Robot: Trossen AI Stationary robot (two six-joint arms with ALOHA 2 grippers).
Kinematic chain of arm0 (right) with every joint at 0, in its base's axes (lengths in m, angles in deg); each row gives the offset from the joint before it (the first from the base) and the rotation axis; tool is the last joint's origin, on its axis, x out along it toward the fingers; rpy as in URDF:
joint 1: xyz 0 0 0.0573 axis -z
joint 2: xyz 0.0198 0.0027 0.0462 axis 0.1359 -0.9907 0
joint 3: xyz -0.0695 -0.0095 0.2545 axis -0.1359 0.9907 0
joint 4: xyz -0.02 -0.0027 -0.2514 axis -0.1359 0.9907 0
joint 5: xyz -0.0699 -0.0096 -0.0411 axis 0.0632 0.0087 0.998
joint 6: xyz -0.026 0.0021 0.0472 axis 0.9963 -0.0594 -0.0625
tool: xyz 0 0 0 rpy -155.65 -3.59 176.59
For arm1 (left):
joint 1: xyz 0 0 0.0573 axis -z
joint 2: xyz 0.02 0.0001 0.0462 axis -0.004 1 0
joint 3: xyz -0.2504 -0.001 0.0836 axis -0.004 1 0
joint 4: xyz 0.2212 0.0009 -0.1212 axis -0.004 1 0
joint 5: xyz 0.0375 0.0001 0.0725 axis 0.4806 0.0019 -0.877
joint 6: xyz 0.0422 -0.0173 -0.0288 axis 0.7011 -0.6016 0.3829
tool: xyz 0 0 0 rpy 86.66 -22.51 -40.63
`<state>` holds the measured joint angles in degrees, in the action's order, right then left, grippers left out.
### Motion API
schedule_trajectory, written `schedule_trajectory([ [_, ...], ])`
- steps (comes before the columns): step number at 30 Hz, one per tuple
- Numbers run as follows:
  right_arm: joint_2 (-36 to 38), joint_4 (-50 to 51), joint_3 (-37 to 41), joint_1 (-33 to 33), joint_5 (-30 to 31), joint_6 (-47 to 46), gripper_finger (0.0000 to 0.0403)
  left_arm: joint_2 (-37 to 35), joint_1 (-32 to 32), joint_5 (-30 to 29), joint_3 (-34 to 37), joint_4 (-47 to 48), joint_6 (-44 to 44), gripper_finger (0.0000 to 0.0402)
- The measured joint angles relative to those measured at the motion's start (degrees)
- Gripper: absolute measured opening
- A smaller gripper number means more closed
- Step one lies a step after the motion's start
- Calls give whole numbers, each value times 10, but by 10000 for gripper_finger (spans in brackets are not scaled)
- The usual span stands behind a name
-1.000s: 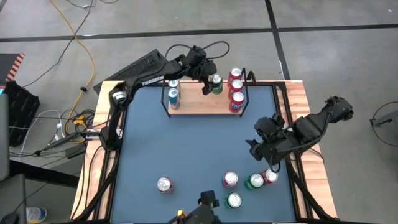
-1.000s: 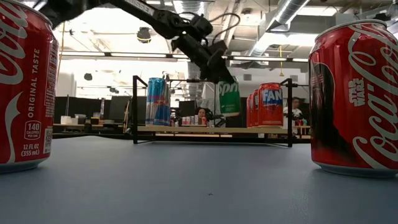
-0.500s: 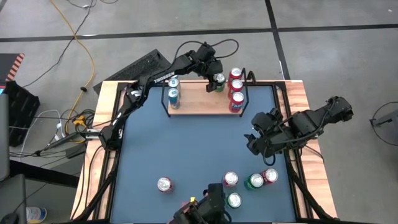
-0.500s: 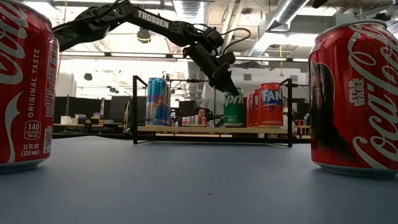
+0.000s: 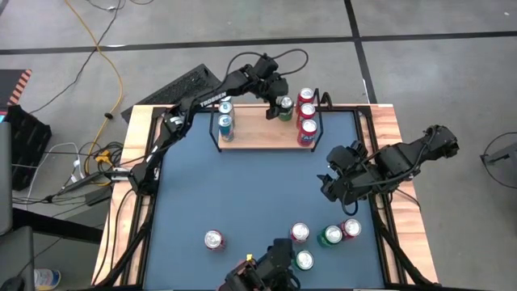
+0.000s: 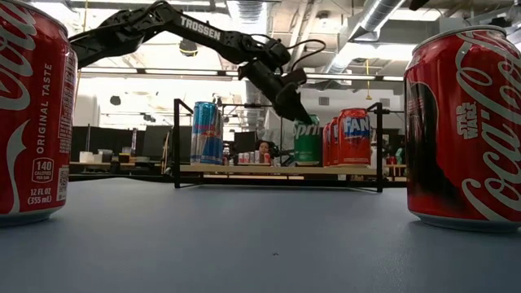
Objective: Place canned beverage on shelf
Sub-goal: Put the top green soda can on the shelf
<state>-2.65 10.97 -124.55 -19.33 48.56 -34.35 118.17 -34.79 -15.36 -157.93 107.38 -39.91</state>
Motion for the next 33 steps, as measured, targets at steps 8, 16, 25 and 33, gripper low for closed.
schedule_trajectory([
  [8, 0, -2, 0, 0, 0, 0, 333, 3, 0, 1, 0, 0, 8, 296],
  [16, 0, -1, 0, 0, 0, -4, 333, 3, 0, 16, 0, -1, 16, 312],
  [25, 0, -1, 0, 0, 0, -4, 333, 3, -1, 21, 0, -12, 19, 322],
  [33, 0, -1, 0, 0, 0, -5, 333, 3, -10, 2, 0, -47, -2, 323],
])
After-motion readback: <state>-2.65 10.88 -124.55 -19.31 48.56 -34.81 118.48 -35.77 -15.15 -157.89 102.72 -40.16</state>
